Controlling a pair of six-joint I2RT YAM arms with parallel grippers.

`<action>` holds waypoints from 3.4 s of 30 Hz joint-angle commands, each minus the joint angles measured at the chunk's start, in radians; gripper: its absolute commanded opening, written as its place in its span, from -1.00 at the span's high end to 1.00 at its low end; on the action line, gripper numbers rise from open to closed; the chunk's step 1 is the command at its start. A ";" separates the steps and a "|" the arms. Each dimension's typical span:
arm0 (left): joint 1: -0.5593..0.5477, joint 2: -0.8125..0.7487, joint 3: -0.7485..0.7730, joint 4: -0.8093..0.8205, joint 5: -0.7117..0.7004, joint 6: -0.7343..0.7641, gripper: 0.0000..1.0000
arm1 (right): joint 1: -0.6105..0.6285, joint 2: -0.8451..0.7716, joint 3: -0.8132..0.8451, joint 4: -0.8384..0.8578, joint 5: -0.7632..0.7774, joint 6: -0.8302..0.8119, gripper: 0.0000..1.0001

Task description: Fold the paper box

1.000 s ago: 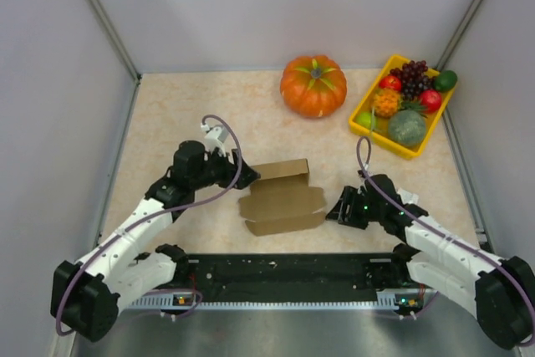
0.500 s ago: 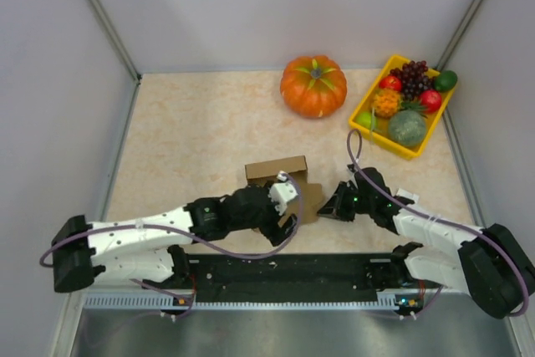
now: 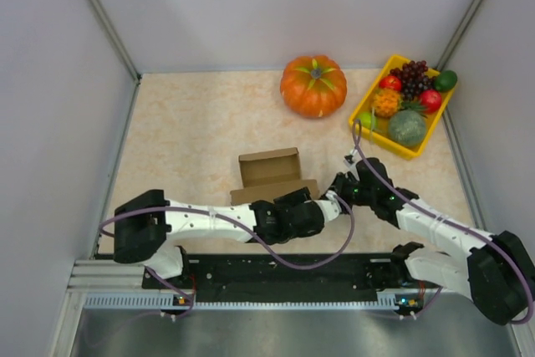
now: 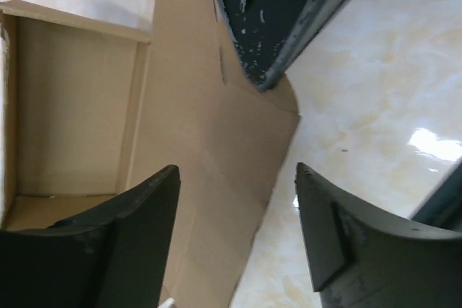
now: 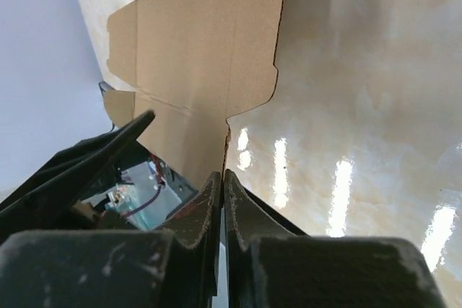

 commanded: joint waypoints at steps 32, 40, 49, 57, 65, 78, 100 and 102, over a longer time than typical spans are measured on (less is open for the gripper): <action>0.762 -0.055 0.515 -0.543 0.631 -0.835 1.00 | -0.171 -0.245 0.420 -0.651 0.652 -0.383 -0.98; 0.977 -0.105 0.336 -0.506 0.666 -1.341 1.00 | -0.211 -0.189 0.360 -0.658 0.746 -0.354 -0.98; 1.074 -0.003 0.438 -0.640 0.628 -1.461 1.00 | -0.527 -0.043 0.274 -0.522 0.700 -0.321 -0.98; 1.081 0.014 0.492 -0.621 0.590 -1.571 1.00 | -0.676 0.086 0.279 -0.454 0.729 -0.455 -0.98; 1.078 0.036 0.575 -0.703 0.498 -1.558 1.00 | -0.717 0.282 0.282 -0.416 0.671 -0.520 -0.90; 1.060 0.005 0.547 -0.724 0.417 -1.610 1.00 | -0.650 0.322 0.260 -0.467 0.617 -0.403 -0.19; 1.058 0.002 0.530 -0.756 0.429 -1.680 1.00 | 0.146 -0.121 0.201 -0.191 0.525 -0.336 0.83; 1.058 0.007 0.532 -0.755 0.455 -1.691 1.00 | 0.276 -0.187 0.170 -0.010 0.605 -0.366 0.84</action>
